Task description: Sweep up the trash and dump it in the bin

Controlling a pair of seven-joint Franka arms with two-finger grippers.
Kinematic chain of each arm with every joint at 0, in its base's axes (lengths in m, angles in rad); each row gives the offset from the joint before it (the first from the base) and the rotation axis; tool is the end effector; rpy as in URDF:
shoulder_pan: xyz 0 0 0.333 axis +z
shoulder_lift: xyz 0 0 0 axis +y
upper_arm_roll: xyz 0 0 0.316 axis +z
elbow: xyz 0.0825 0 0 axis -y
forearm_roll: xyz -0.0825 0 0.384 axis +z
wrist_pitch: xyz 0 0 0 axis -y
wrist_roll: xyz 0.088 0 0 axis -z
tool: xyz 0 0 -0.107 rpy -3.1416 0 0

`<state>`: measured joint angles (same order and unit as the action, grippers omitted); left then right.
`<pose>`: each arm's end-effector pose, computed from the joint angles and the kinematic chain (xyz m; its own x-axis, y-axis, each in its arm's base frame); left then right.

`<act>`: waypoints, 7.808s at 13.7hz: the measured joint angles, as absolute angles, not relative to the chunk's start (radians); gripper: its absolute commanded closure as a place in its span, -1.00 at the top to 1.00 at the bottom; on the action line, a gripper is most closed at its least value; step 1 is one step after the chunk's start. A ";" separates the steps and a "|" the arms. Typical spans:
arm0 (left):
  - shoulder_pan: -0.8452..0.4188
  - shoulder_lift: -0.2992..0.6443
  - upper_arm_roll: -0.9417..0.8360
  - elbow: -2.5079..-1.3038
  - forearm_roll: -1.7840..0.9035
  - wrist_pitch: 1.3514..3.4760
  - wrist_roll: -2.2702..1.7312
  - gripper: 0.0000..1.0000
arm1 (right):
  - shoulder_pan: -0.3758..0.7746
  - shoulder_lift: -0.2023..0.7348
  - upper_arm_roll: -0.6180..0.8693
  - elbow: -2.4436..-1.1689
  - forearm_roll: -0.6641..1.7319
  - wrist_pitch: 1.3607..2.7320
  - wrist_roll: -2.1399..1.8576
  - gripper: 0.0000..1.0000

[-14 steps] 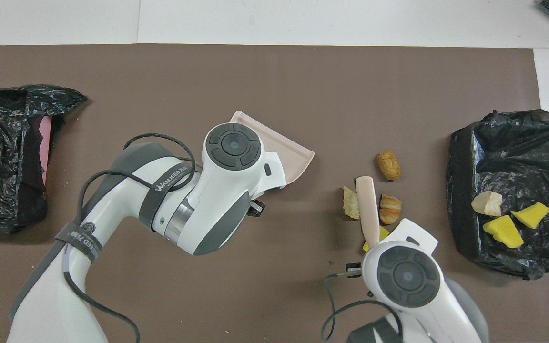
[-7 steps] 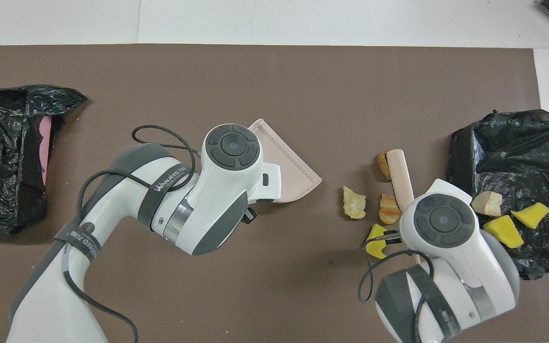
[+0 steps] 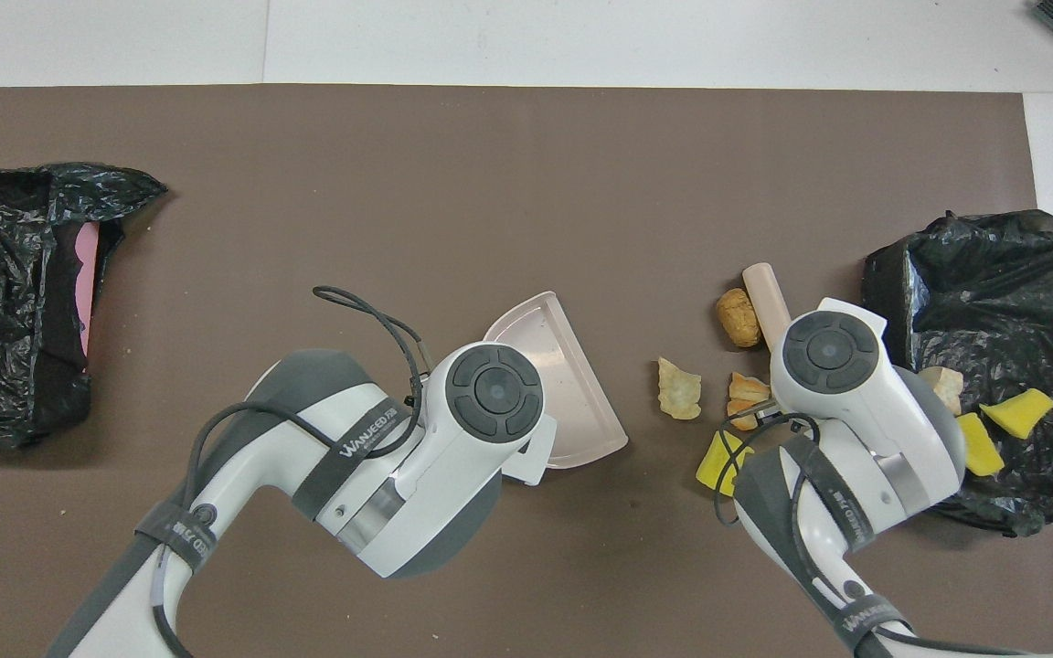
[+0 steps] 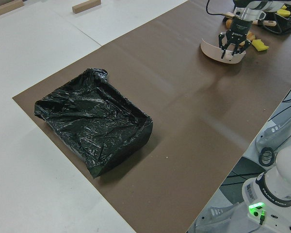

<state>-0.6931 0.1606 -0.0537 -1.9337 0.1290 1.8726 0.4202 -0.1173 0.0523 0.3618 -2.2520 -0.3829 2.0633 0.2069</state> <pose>0.4244 -0.3783 0.3881 0.3343 -0.9103 -0.2442 -0.9390 -0.3438 -0.0036 0.4917 0.1023 0.3277 0.9544 0.2232 -0.1984 0.2770 -0.9100 0.3085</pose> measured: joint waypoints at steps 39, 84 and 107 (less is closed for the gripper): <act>-0.781 0.165 -0.054 -2.050 0.247 1.950 0.560 -1.00 | 0.097 -0.192 0.356 -2.418 0.545 1.885 0.105 -1.00; 0.383 -0.018 -0.009 -1.819 0.253 1.957 1.528 -1.00 | 0.494 -0.026 0.360 -2.314 0.258 1.961 0.656 -1.00; 0.470 0.219 0.014 -1.602 0.881 2.050 1.810 -1.00 | 0.206 0.019 0.336 -2.054 0.049 2.045 0.656 1.00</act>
